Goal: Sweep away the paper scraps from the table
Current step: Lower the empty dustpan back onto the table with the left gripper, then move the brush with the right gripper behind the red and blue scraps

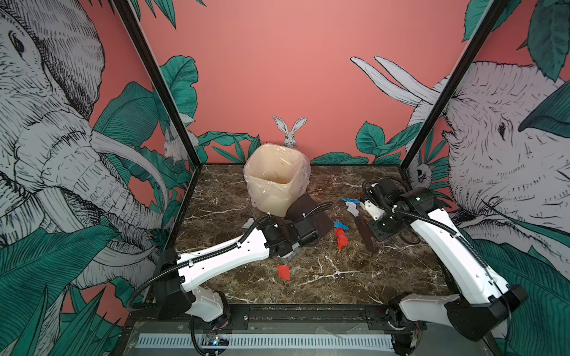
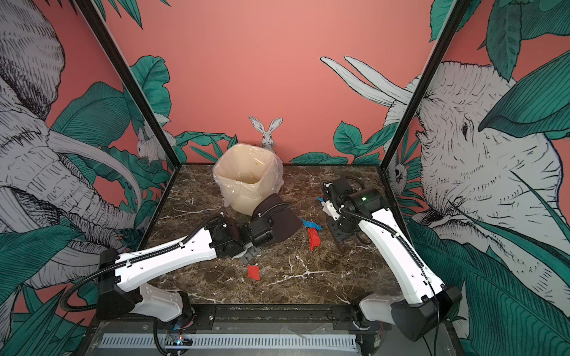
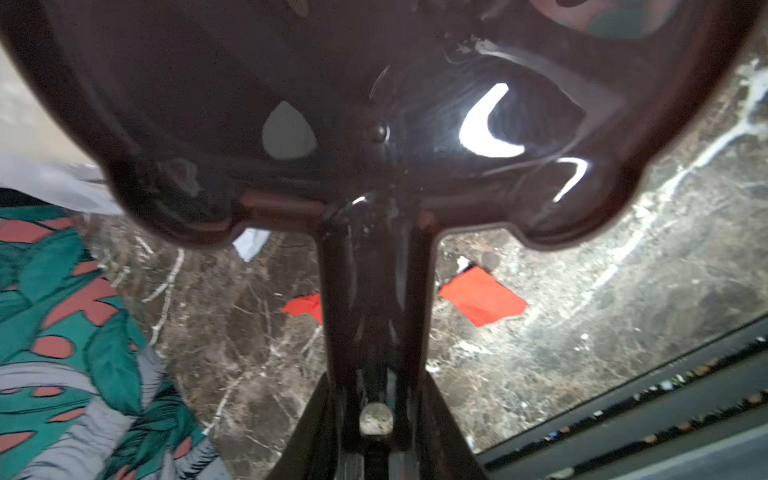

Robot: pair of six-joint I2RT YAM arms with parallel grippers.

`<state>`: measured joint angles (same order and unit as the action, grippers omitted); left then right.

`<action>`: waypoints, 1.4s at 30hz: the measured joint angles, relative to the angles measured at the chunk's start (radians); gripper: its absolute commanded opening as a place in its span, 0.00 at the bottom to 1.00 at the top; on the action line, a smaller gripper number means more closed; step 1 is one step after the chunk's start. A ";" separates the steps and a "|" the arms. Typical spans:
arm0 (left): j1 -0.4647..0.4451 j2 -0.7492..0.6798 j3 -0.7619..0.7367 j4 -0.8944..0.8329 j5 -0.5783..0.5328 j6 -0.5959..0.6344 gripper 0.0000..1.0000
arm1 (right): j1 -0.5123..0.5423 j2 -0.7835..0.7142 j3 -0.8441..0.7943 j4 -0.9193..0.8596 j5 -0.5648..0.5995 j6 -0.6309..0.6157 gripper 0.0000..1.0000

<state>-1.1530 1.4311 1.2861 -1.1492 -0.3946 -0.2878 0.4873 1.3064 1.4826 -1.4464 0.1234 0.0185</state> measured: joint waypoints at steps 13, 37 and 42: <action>-0.063 0.031 -0.150 0.080 0.195 -0.121 0.00 | 0.071 0.105 -0.011 -0.011 0.031 -0.022 0.00; -0.111 0.049 -0.229 0.143 0.277 -0.166 0.00 | 0.183 0.276 0.095 -0.066 0.066 -0.050 0.00; -0.122 0.050 -0.235 0.148 0.283 -0.173 0.00 | 0.235 0.292 0.140 -0.066 0.043 -0.051 0.00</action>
<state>-1.2747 1.4811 1.0508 -1.0008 -0.1112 -0.4610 0.7223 1.5982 1.6230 -1.5124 0.1665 -0.0326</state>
